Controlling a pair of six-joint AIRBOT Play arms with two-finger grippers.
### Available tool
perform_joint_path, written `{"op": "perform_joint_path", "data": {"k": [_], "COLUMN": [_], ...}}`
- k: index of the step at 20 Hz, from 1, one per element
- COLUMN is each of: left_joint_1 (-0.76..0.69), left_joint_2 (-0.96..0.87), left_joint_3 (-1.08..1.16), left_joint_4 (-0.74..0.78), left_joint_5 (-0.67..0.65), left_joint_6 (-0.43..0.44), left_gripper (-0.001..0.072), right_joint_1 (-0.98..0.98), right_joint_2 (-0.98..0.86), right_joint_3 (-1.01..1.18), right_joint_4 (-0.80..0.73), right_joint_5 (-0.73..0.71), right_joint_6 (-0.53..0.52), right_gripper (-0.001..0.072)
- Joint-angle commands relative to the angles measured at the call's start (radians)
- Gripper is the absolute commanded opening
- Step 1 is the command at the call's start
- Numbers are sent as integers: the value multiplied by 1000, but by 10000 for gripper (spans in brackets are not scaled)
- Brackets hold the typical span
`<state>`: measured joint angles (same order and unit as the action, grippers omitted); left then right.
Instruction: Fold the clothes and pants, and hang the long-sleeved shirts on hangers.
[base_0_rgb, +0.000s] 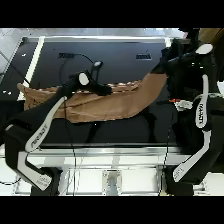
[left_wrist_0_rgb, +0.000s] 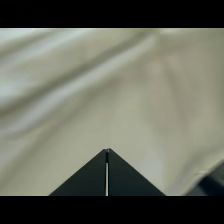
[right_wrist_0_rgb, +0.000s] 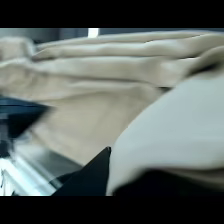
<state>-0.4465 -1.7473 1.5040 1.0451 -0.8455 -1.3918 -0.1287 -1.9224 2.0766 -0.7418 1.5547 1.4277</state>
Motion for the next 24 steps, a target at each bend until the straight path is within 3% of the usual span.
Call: {"op": "perform_joint_path", "data": {"k": [1, 8, 11, 16, 21, 22, 24], "left_joint_1": [-45, -39, 91, 385, 585, 603, 616], "left_joint_2": [-109, -126, -18, 211, 410, 435, 465], "left_joint_3": [0, 0, 0, 0, 0, 0, 0], "left_joint_4": [-251, -286, -192, -40, -38, -38, -31], "left_joint_5": [16, 19, -77, -390, -409, -409, -410], "left_joint_6": [103, 103, 102, 103, 103, 103, 118], "left_gripper": [25, 25, 25, 25, 25, 25, 25], "right_joint_1": [146, 376, 445, 565, 730, 763, 830], "right_joint_2": [13, 13, 13, 11, -83, -99, -112], "right_joint_3": [7, 7, 6, -71, -77, -77, -77], "right_joint_4": [16, 6, -26, -105, -45, -10, 29], "right_joint_5": [-37, -141, -174, -344, -606, -643, -718], "right_joint_6": [56, 84, 118, 216, 264, 258, 252], "right_gripper": [16, 16, 16, 16, 17, 41, 497]}}
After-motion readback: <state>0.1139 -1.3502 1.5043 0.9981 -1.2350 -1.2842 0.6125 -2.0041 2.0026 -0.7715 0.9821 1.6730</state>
